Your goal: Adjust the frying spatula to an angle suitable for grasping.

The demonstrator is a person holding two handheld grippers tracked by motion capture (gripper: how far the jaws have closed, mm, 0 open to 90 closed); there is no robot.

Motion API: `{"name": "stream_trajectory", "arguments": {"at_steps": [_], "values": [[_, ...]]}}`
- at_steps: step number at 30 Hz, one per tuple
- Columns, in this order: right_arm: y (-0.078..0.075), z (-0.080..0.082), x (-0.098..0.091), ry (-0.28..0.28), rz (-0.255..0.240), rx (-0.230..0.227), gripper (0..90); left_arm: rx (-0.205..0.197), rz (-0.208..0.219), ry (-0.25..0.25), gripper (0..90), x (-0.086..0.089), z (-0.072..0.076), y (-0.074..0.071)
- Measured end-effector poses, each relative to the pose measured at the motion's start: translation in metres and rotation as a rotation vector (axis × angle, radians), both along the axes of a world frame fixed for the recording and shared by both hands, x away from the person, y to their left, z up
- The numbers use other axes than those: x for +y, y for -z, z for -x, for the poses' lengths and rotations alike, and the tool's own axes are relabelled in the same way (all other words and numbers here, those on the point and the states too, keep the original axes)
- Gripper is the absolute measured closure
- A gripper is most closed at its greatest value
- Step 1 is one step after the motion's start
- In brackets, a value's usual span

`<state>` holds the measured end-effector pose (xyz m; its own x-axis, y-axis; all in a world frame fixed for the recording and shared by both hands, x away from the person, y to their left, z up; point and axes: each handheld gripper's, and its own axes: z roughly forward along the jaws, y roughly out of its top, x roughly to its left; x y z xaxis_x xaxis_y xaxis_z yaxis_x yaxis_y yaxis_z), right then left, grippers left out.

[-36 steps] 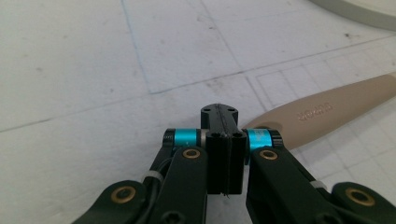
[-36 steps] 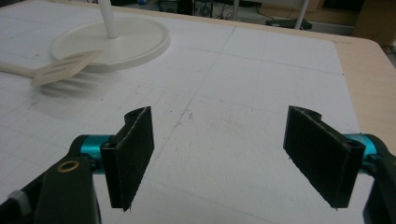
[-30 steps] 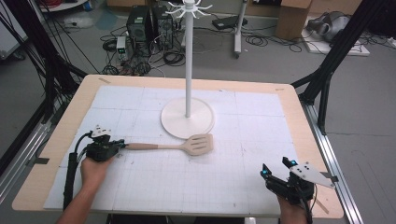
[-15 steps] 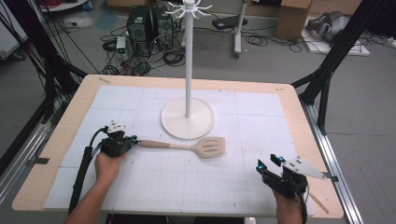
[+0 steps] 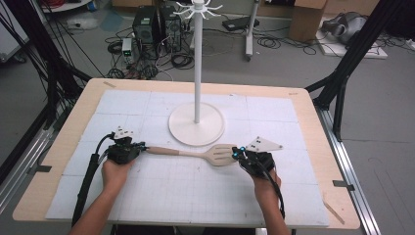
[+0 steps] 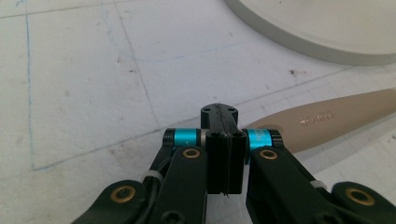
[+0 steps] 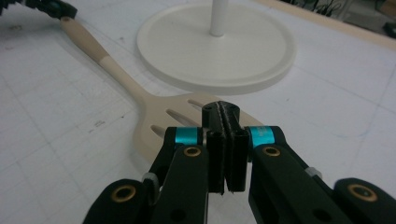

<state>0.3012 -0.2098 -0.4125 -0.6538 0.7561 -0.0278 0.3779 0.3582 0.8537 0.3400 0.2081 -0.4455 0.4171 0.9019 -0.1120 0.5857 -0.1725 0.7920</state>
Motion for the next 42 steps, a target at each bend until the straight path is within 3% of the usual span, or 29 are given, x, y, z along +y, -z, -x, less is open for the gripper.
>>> {"name": "stream_trajectory", "arguments": {"at_steps": [3, 5, 7, 9, 13, 16, 25, 29, 34, 38, 39, 42], "values": [[0.009, -0.007, 0.002, 0.016, 0.031, 0.051, 89.0, -0.009, -0.012, 0.007, 89.6, -0.003, -0.001, -0.001], [0.01, -0.007, 0.0, 0.019, 0.023, 0.067, 89.1, -0.015, -0.013, 0.004, 89.6, -0.005, -0.003, -0.004], [0.01, -0.007, 0.0, 0.022, 0.042, 0.072, 89.1, -0.028, -0.05, 0.017, 89.6, -0.009, -0.005, -0.008], [0.011, -0.006, 0.0, 0.021, 0.06, 0.086, 89.1, -0.043, -0.053, 0.018, 89.6, -0.013, -0.008, -0.011], [0.012, -0.001, -0.004, 0.02, 0.047, 0.097, 89.1, -0.042, -0.103, 0.032, 89.6, -0.02, -0.012, -0.013], [0.011, 0.004, -0.005, 0.023, 0.065, 0.094, 89.1, -0.037, -0.081, 0.032, 89.7, -0.022, -0.014, -0.011], [0.013, 0.015, -0.017, 0.033, 0.048, 0.098, 89.1, -0.041, -0.035, 0.059, 89.7, -0.033, -0.011, -0.009], [0.014, 0.018, -0.026, 0.053, 0.044, 0.106, 89.1, -0.037, -0.047, 0.102, 89.6, -0.041, -0.003, -0.01], [0.017, 0.02, -0.034, 0.069, 0.038, 0.113, 89.1, -0.047, -0.033, 0.114, 89.7, -0.048, 0.0, -0.012], [0.012, 0.023, -0.045, 0.115, -0.012, 0.057, 89.1, -0.035, -0.047, 0.124, 89.6, -0.056, 0.0, -0.008], [0.009, 0.024, -0.05, 0.149, -0.021, 0.038, 89.1, -0.031, -0.048, 0.126, 89.5, -0.057, 0.0, -0.006], [0.006, 0.025, -0.062, 0.234, 0.011, 0.02, 89.1, -0.012, -0.061, 0.131, 88.7, -0.06, -0.001, -0.002]]}}
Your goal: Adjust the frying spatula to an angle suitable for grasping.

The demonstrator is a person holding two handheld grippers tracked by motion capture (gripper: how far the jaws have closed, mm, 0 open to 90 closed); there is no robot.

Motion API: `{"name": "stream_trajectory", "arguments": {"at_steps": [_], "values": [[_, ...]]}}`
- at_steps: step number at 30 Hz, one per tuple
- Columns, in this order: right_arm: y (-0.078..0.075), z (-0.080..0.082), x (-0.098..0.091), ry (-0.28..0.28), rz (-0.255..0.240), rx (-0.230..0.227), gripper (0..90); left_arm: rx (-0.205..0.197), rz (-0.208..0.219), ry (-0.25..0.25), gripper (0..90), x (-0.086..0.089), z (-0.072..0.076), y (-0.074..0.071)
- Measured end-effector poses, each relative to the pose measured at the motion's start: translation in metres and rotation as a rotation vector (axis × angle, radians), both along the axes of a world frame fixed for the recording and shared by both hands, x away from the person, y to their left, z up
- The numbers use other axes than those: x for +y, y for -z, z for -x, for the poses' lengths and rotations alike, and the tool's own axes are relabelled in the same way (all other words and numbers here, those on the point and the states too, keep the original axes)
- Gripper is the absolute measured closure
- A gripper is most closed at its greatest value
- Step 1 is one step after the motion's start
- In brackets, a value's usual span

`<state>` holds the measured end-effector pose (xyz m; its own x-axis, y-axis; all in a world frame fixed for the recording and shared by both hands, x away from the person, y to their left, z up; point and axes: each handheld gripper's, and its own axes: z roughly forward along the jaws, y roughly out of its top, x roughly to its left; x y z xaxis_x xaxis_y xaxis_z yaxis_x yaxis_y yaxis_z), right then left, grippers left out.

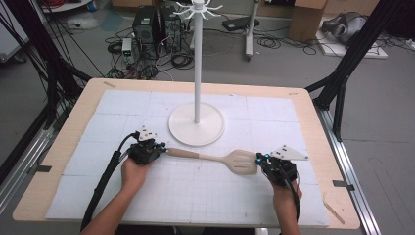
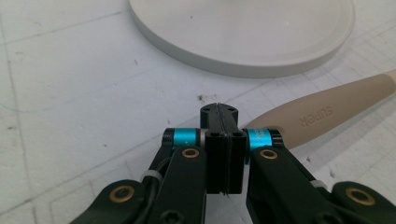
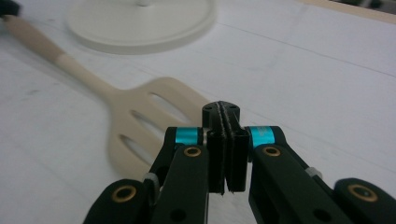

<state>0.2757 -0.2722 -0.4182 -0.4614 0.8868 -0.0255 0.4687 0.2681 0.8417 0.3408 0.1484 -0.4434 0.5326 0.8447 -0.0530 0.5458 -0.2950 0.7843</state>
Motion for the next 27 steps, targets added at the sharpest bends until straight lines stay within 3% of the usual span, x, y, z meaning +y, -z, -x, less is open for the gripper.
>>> {"name": "stream_trajectory", "arguments": {"at_steps": [3, 8, 11, 18, 24, 27], "values": [[0.005, 0.001, -0.01, 0.049, 0.015, 0.039, 89.1, 0.008, -0.012, 0.006, 88.5, -0.001, -0.001, 0.002], [0.016, 0.002, -0.011, 0.011, -0.003, 0.104, 89.1, 0.01, -0.007, 0.005, 88.4, 0.0, -0.001, 0.003], [0.013, 0.004, -0.005, -0.016, 0.003, 0.099, 89.1, 0.014, -0.002, 0.005, 89.0, -0.001, -0.002, 0.003], [0.014, 0.011, -0.006, -0.022, 0.015, 0.103, 89.1, 0.019, 0.015, 0.011, 89.6, -0.001, -0.003, 0.004], [0.013, 0.02, -0.007, -0.041, -0.026, 0.123, 89.5, 0.023, 0.024, 0.014, 89.6, -0.001, -0.005, 0.004], [0.009, 0.027, -0.003, -0.068, -0.021, 0.125, 89.5, 0.02, 0.025, 0.021, 89.6, -0.002, -0.006, 0.005]]}}
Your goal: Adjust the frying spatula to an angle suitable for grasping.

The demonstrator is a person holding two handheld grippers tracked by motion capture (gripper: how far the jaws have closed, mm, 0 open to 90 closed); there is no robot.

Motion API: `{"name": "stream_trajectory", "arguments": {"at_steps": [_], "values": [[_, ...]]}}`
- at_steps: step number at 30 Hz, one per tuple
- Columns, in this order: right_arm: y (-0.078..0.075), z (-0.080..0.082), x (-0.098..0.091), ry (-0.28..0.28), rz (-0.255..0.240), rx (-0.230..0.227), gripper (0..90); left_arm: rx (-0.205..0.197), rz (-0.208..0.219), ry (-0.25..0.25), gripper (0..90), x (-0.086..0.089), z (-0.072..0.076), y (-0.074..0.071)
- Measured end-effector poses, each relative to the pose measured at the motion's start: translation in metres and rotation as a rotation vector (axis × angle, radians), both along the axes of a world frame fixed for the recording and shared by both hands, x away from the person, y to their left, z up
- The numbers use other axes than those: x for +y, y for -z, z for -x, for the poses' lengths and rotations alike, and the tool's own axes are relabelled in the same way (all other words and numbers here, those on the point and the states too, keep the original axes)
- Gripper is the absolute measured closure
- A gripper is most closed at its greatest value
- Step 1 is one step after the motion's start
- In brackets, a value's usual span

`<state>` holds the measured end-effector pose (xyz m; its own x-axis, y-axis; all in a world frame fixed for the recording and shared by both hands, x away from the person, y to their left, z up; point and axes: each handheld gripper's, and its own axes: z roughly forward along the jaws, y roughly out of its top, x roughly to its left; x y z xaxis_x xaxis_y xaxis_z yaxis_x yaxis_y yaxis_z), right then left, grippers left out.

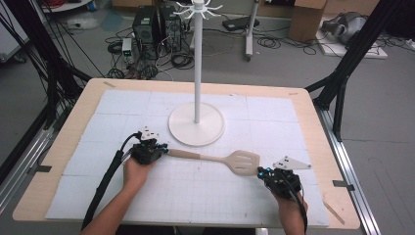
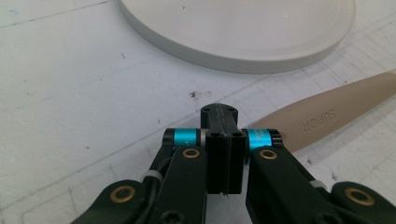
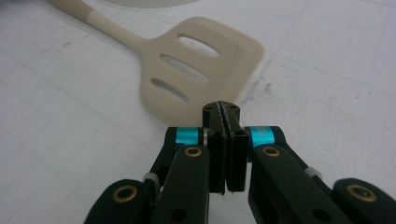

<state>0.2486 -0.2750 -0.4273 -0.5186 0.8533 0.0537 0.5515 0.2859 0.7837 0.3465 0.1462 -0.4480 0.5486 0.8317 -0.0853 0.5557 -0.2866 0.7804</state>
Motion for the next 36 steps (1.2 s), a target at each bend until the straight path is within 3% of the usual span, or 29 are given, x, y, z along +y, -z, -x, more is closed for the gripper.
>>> {"name": "stream_trajectory", "arguments": {"at_steps": [2, 4, 6, 9, 14, 27, 34, 36], "values": [[-0.002, 0.003, 0.007, -0.032, -0.006, 0.005, 89.5, 0.002, 0.001, 0.011, 89.6, -0.003, 0.0, 0.0], [-0.006, 0.005, 0.011, -0.027, 0.046, -0.039, 89.5, -0.005, -0.002, 0.004, 89.6, -0.005, 0.0, 0.0], [-0.011, 0.004, 0.004, 0.0, 0.01, -0.063, 89.5, -0.001, 0.003, 0.004, 89.6, -0.005, 0.0, 0.0], [-0.009, 0.003, -0.006, 0.029, -0.005, -0.048, 89.4, 0.005, 0.019, 0.016, 89.6, -0.006, 0.0, 0.001], [-0.002, 0.004, -0.015, 0.057, 0.007, -0.038, 89.2, 0.002, -0.006, 0.078, 89.6, -0.014, 0.007, -0.001], [-0.002, 0.006, -0.023, 0.093, 0.001, -0.051, 88.3, -0.008, -0.098, 0.268, 89.6, -0.025, 0.035, -0.008], [-0.003, 0.008, -0.023, 0.098, -0.006, -0.056, 88.2, -0.006, -0.119, 0.341, 89.6, -0.029, 0.047, -0.01], [-0.003, 0.009, -0.024, 0.094, -0.003, -0.059, 88.2, 0.001, -0.108, 0.351, 89.6, -0.029, 0.049, -0.009]]}}
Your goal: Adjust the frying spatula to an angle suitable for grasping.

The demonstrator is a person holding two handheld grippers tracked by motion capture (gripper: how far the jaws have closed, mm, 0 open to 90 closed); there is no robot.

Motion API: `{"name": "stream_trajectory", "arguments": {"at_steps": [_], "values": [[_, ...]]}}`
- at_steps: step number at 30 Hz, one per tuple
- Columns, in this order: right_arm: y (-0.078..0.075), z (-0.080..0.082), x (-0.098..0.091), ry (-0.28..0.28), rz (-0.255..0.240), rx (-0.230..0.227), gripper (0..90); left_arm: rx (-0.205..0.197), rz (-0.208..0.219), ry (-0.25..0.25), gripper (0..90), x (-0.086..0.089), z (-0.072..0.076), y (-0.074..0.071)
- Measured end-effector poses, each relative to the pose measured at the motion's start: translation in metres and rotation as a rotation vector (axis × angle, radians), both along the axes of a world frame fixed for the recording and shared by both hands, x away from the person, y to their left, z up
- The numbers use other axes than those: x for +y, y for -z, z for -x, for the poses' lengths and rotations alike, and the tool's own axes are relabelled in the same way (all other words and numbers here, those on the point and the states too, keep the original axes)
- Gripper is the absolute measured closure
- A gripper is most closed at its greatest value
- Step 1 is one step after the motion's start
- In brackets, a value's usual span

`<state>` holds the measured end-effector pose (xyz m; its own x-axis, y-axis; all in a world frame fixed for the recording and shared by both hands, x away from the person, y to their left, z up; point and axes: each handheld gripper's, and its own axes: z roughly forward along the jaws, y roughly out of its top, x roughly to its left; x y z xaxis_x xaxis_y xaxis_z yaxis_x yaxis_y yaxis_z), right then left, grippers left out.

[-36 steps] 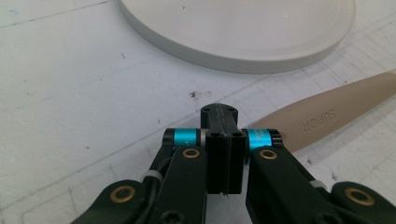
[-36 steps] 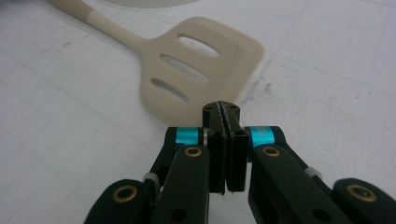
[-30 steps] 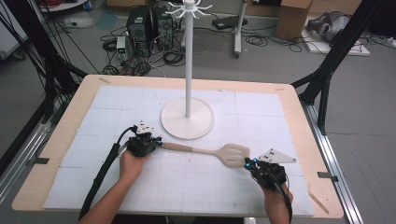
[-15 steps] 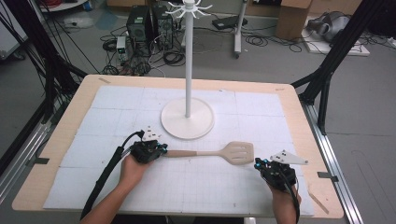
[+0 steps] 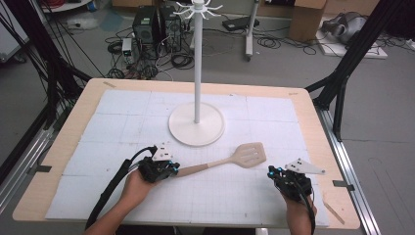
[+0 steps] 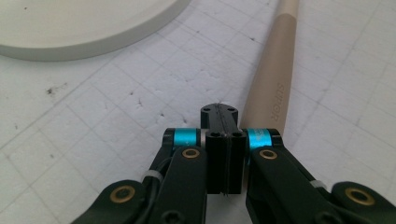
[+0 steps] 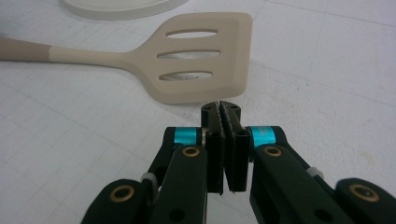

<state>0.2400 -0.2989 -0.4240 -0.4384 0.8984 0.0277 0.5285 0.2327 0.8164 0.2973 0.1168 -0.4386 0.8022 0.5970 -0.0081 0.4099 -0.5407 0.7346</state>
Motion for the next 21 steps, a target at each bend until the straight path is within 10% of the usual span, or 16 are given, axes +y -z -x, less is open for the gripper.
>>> {"name": "stream_trajectory", "arguments": {"at_steps": [3, 9, 15, 21], "values": [[-0.001, 0.001, 0.0, 0.006, -0.007, -0.004, 87.2, 0.023, 0.056, -0.025, 88.2, 0.005, -0.002, 0.001], [-0.005, 0.005, -0.006, 0.038, -0.015, -0.031, 76.1, 0.01, 0.187, -0.01, 50.9, -0.003, -0.01, -0.011], [-0.007, 0.01, -0.022, 0.139, -0.038, -0.049, 44.8, -0.003, 0.061, 0.112, 44.5, -0.037, -0.007, -0.006], [-0.008, 0.021, -0.037, 0.204, -0.058, -0.068, 37.8, -0.016, -0.011, 0.163, 64.9, -0.04, -0.005, 0.002]]}}
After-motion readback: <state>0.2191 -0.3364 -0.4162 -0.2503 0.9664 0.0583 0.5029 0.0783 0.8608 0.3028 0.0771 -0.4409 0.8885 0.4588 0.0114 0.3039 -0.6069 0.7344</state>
